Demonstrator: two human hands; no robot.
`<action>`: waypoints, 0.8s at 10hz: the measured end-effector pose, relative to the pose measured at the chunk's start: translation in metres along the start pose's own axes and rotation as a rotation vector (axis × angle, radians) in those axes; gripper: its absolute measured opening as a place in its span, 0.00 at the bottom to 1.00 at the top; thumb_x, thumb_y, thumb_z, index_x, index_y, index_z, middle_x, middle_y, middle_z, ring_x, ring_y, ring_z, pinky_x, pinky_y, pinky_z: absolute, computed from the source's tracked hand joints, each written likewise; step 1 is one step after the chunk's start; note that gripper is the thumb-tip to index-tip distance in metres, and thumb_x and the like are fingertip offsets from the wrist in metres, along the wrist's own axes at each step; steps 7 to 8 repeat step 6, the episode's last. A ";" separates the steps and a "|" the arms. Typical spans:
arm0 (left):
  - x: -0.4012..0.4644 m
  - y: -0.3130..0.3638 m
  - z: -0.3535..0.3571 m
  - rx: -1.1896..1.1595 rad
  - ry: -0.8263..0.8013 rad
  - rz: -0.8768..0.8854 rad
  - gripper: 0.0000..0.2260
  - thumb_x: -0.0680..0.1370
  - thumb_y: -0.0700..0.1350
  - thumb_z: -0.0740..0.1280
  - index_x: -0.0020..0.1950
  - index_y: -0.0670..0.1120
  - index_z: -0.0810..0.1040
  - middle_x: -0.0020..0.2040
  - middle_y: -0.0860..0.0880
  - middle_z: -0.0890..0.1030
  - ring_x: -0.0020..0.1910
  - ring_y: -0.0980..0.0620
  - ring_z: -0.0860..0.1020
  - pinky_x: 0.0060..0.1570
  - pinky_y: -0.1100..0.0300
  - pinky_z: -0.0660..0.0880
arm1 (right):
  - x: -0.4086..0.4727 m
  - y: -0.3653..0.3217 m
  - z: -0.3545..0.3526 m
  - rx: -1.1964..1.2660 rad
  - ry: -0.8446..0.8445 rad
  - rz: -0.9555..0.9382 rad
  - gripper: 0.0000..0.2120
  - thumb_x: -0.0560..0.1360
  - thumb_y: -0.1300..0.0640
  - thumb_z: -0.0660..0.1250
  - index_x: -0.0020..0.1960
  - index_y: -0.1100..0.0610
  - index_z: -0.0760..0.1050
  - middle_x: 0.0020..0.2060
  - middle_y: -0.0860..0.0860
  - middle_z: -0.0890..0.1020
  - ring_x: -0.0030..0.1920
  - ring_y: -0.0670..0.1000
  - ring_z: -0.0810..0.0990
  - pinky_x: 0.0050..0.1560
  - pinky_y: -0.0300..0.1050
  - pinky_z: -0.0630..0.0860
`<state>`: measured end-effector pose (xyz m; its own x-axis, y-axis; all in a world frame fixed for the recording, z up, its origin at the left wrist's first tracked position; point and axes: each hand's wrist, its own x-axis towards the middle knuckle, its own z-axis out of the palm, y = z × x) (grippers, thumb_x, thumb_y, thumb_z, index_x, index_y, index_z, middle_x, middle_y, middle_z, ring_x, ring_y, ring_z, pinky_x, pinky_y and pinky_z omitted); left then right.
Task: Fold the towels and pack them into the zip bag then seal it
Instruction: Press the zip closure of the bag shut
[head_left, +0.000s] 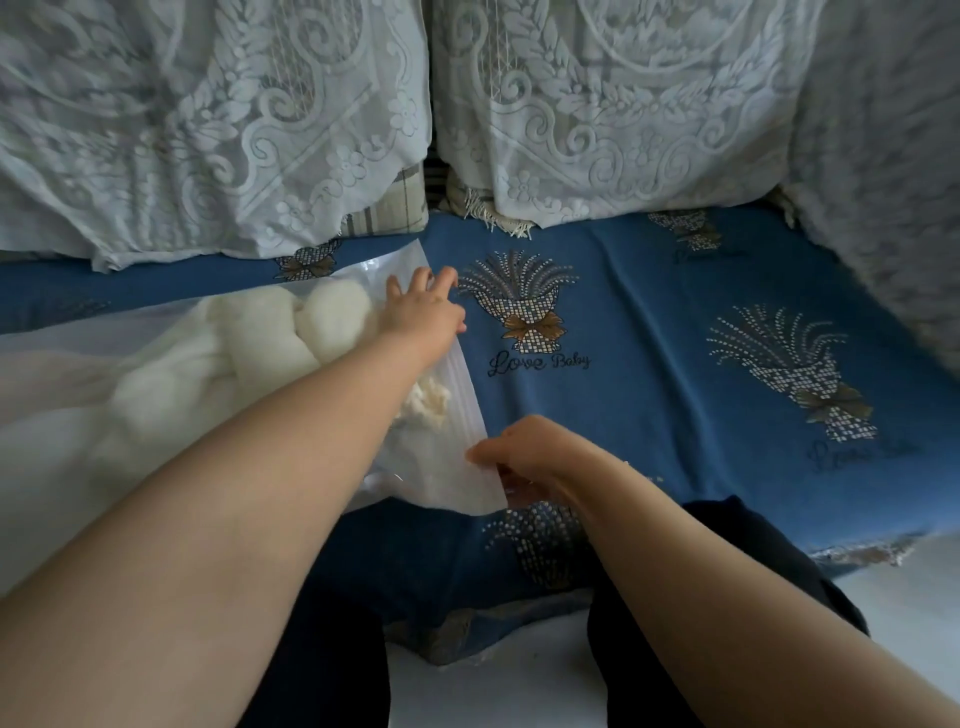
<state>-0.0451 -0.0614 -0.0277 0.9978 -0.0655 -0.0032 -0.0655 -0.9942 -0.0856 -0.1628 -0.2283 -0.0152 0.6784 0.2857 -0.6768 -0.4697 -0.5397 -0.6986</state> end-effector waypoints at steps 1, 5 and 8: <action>-0.007 0.003 -0.002 0.010 0.077 -0.074 0.11 0.81 0.50 0.60 0.60 0.51 0.77 0.71 0.48 0.63 0.69 0.44 0.61 0.69 0.46 0.56 | -0.018 0.012 0.004 -0.030 -0.005 -0.026 0.09 0.74 0.57 0.68 0.44 0.63 0.75 0.37 0.55 0.83 0.39 0.54 0.83 0.42 0.50 0.83; -0.084 0.021 -0.030 -0.410 0.343 -0.082 0.09 0.79 0.48 0.62 0.57 0.47 0.76 0.56 0.47 0.81 0.56 0.43 0.76 0.56 0.52 0.71 | -0.120 0.005 -0.044 0.025 0.491 -0.644 0.14 0.74 0.48 0.68 0.57 0.52 0.77 0.43 0.42 0.82 0.44 0.42 0.80 0.48 0.37 0.72; -0.110 0.023 -0.053 -0.698 0.300 -0.181 0.07 0.80 0.45 0.61 0.53 0.47 0.77 0.53 0.50 0.81 0.53 0.48 0.77 0.53 0.55 0.73 | -0.208 -0.017 -0.073 0.350 0.593 -1.090 0.07 0.75 0.48 0.66 0.47 0.47 0.82 0.34 0.43 0.83 0.40 0.41 0.80 0.47 0.33 0.72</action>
